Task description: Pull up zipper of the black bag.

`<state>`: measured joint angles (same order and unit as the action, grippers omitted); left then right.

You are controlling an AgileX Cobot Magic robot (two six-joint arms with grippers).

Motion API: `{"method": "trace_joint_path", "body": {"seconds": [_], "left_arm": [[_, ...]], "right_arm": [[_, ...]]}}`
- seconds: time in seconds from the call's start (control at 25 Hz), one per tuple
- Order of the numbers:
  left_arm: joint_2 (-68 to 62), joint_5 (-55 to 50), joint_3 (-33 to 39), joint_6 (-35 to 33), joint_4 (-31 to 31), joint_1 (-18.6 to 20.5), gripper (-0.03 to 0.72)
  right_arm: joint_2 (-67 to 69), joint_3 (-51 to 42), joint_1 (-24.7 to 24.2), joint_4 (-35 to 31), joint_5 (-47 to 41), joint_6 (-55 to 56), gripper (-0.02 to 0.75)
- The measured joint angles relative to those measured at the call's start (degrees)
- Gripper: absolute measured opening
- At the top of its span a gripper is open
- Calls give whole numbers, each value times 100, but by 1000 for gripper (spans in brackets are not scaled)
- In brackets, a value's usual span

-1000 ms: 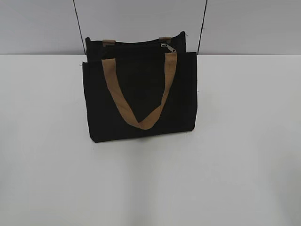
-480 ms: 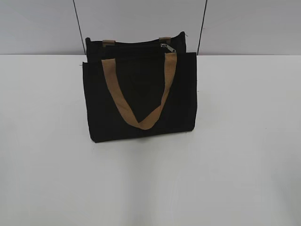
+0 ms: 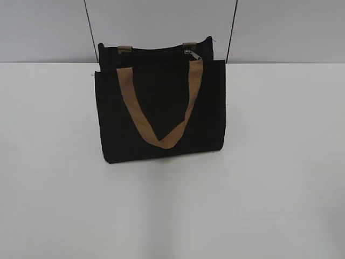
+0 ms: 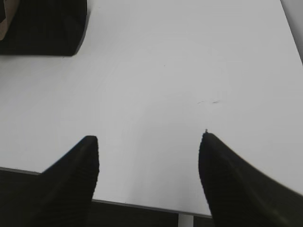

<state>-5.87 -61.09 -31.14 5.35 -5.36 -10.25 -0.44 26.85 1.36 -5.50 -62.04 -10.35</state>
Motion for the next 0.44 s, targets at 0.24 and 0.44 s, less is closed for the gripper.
{"method": "trace_joint_path", "body": {"seconds": [0.24, 0.44], "left_arm": [[615, -4, 2, 0, -11, 413, 318], [617, -4, 7, 0, -6, 425, 310]], "right_arm": [[0, 0, -23, -34, 0, 6, 503], [0, 0, -23, -37, 0, 6, 503]]}}
